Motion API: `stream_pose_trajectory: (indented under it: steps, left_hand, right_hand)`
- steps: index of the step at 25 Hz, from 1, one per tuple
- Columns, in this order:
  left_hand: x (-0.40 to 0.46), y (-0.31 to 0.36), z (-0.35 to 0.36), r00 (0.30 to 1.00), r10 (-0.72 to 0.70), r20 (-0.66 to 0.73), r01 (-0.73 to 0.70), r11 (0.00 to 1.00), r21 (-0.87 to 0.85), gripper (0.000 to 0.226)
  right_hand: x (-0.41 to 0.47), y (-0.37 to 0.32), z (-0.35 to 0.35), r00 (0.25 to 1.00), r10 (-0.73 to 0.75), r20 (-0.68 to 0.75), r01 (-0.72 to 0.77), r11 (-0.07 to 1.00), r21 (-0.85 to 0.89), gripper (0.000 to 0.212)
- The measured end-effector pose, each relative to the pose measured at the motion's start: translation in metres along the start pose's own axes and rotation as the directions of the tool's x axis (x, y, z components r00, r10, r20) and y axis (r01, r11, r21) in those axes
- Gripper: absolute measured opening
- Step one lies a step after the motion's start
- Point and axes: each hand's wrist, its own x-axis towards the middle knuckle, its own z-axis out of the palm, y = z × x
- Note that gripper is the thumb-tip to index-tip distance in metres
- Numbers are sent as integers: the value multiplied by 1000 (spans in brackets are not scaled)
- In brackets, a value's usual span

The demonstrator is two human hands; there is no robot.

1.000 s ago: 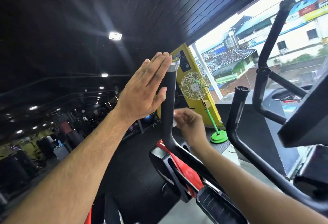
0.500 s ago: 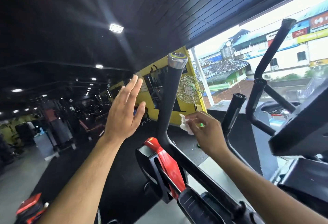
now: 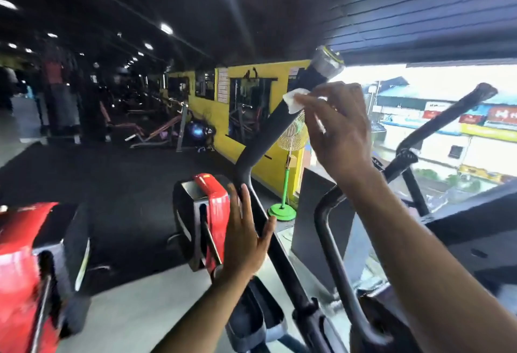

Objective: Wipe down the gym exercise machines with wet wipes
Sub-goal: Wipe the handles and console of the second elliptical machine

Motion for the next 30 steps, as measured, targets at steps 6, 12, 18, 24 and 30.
stream_pose_trajectory:
  steps: [6,12,18,24,30]
  left_hand:
    - [-29,30,22,989,-113,-99,97,983,-157,89]
    - [-32,31,31,973,-187,-138,174,980,-101,86]
    - [-32,36,27,972,-196,-130,198,980,6,95]
    - [-34,39,28,966,-229,-116,231,973,2,98]
    - [-36,36,29,966,-232,-113,239,970,48,97]
  right_hand:
    - [10,-5,7,990,2,142,-6,1000,27,20]
    - [0,-18,14,948,-43,315,22,997,70,24]
    - [38,14,-20,964,-47,260,44,999,19,32]
    - [8,-8,9,891,-90,445,100,995,1,16]
    - [10,-8,-1,890,-147,431,165,986,-5,17]
